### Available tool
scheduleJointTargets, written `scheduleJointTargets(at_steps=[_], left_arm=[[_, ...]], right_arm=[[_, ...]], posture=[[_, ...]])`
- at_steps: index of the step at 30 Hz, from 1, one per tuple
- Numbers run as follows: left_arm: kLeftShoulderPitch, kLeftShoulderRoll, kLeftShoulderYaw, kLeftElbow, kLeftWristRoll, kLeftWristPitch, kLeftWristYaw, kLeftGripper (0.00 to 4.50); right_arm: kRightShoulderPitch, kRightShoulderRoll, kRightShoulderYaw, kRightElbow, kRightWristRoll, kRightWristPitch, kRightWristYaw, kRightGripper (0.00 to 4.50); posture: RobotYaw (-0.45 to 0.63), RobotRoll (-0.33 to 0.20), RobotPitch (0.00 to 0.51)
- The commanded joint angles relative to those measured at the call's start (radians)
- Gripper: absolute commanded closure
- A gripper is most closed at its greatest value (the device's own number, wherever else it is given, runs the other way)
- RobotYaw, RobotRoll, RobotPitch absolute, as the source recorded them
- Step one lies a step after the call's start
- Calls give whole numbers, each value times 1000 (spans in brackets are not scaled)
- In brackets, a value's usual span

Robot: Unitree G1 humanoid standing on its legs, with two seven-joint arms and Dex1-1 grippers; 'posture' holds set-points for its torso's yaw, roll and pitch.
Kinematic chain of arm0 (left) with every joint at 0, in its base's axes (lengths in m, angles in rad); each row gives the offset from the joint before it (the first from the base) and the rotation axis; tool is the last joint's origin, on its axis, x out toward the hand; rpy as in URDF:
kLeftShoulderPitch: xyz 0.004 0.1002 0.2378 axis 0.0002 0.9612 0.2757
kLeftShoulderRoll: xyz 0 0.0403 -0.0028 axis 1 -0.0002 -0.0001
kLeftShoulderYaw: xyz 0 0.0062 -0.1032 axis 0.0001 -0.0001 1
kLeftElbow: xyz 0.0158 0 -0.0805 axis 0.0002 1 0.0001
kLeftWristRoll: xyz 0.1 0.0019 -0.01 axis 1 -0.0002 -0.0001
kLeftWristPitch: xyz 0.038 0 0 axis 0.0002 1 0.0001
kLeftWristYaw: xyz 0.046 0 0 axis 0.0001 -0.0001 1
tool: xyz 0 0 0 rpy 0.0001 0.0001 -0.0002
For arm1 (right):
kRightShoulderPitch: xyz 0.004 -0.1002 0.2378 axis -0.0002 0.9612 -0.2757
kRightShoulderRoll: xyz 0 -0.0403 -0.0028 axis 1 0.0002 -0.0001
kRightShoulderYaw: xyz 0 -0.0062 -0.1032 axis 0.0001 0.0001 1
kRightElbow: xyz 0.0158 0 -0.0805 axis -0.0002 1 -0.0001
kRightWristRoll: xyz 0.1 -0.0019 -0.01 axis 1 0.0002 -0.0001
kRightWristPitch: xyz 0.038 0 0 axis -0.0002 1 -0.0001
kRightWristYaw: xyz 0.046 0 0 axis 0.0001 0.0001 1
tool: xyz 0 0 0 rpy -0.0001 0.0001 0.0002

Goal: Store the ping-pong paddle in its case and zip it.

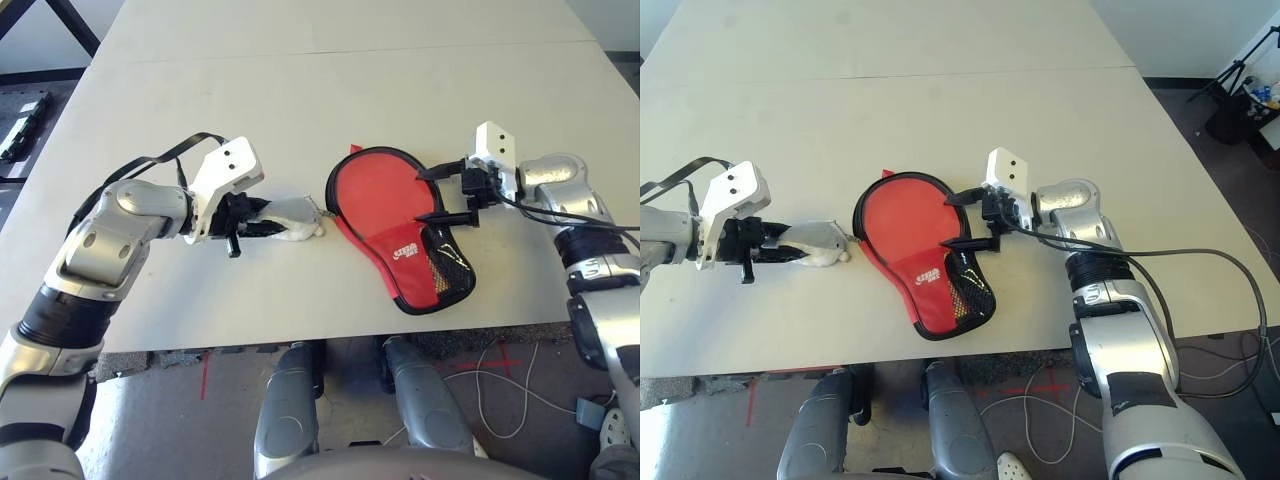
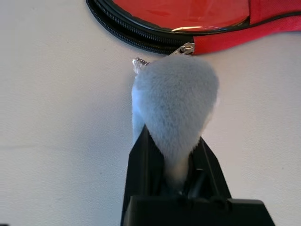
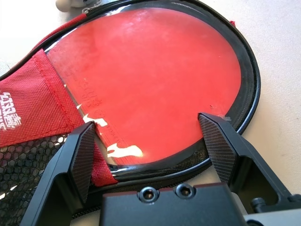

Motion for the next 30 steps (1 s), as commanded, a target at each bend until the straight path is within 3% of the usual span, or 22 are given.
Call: scheduleJointTargets(at_steps=[1,11,30], left_arm=[[-20,-11,-33,48,56,-24,24,4260],[-179,-144,-74,252,215,-150,157,4265],[-662,-468,-122,1098,440,-594,376,4268]], right_arm=[[49,8,41,10,-45,3,2,0],[63,11,49,-9,-48,2,2,0],[95,9,54,-62,-47,20,2,0]], posture=[[28,0,287],[25,0,295],[-15,0,289]])
